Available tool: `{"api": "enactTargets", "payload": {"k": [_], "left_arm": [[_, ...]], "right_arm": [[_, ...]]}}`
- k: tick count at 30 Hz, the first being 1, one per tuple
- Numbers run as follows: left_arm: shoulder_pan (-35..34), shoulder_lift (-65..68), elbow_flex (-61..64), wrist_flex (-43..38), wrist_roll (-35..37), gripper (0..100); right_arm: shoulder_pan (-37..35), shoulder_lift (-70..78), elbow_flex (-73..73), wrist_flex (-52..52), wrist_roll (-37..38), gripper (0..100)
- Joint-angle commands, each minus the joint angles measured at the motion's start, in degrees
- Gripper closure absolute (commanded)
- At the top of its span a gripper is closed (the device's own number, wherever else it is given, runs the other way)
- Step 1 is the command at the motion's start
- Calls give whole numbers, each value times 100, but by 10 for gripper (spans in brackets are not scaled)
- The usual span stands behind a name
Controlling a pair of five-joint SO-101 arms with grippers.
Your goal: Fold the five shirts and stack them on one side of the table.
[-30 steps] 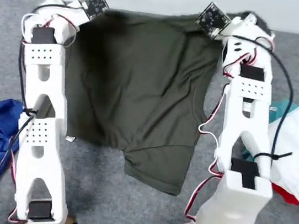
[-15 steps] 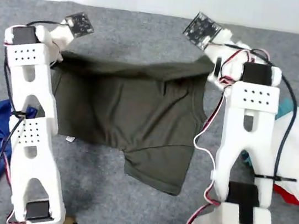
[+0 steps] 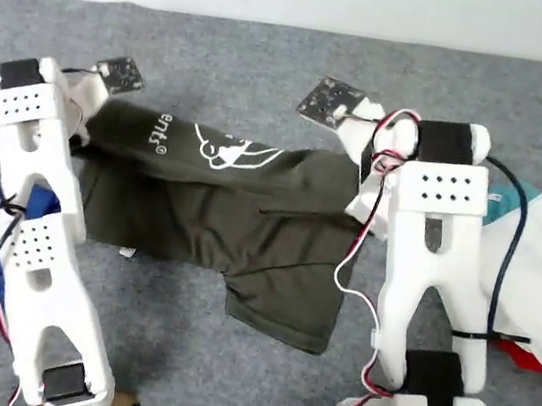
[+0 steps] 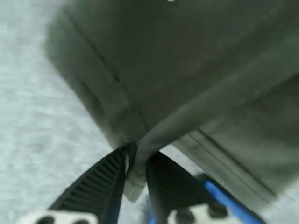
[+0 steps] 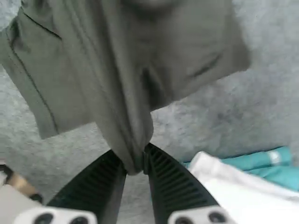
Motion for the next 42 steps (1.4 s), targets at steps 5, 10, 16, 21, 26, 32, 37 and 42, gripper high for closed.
{"api": "enactTargets", "payload": {"k": [5, 10, 16, 21, 26, 32, 37, 42], "left_arm": [[-114, -1073, 1666, 141, -413, 979], [-132, -1064, 1991, 141, -387, 928], [-141, -1169, 2018, 149, 62, 873], [-158, -1644, 2035, 149, 492, 833], [-158, -2136, 2044, 149, 519, 819], [-167, -2400, 2044, 149, 413, 822], [-246, -2356, 2000, 132, 334, 823], [-246, -2356, 2018, 132, 334, 823]], "right_arm": [[-321, -1015, 1451, 215, -132, 989], [-374, -1481, 2295, 189, -132, 989], [-374, -1640, 2462, 224, -141, 916], [-391, -1886, 2453, 224, -607, 755], [-655, -2308, 2453, 233, -659, 734], [-1323, -2782, 2497, 251, -1178, 735], [-1859, -2800, 2945, 251, -1486, 734], [-1798, -2844, 3719, 251, -1521, 732]]}}
